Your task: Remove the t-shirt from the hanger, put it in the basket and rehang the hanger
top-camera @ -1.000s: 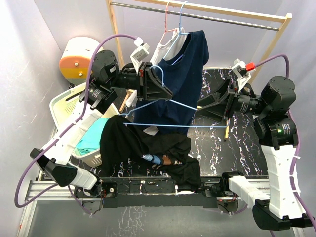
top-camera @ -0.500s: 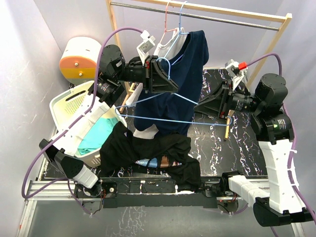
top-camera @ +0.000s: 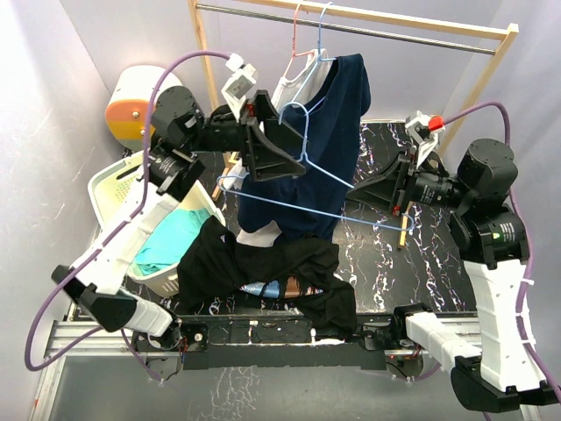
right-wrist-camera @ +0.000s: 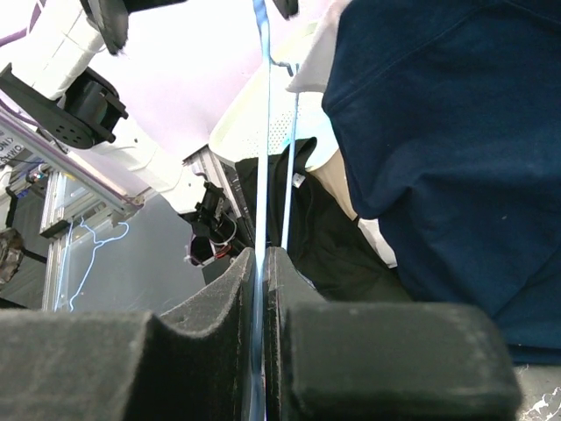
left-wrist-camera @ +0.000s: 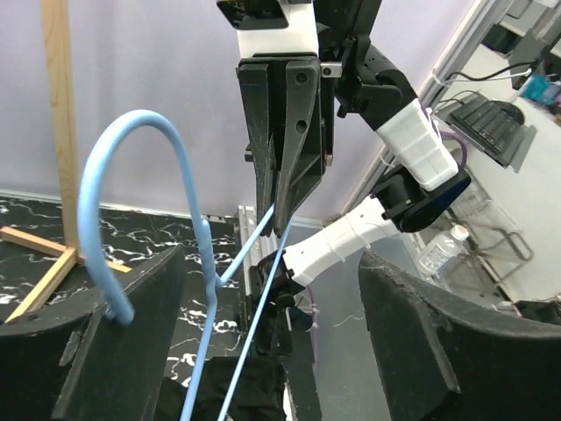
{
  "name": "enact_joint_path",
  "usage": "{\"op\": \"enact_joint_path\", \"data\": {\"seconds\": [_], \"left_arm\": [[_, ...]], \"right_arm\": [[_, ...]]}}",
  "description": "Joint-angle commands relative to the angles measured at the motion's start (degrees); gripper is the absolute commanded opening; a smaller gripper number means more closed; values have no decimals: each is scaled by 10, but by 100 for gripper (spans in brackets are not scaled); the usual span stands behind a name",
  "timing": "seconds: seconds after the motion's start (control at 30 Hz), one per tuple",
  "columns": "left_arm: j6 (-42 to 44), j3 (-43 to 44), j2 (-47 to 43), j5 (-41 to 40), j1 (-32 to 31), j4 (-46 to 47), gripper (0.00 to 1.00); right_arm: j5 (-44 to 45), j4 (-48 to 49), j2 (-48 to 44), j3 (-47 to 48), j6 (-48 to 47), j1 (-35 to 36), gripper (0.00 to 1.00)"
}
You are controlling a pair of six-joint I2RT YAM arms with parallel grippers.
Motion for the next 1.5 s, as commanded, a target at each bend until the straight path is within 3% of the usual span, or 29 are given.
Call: {"op": "enact_joint_path", "data": {"seconds": [0.0,0.2,0.33,0.53,0.83,1.1,1.47], "left_arm": [[92,2,-83,-83,-1,-77,80],[169,-20,-151,-224,-1,-152,85],[189,-50,-193,-279,0,-167,85],[202,-93,-220,-316,-1,-192,85],[226,-119,-229,-340,0,-227,84],[259,-126,-223,-351,-1,-280,78],[299,-177,-250,-372,-1,-337,74]], "right_arm": [[12,10,-26,39,16,0,8],[63,-3,-59,74,32,0,8],[169,-34,-69,137,37,1,8],[384,-102,-72,221,39,0,8],[558,-160,-56,203,39,0,8],[619,-77,-39,118,29,0,8],[644,-8,10,133,27,0,8]]}}
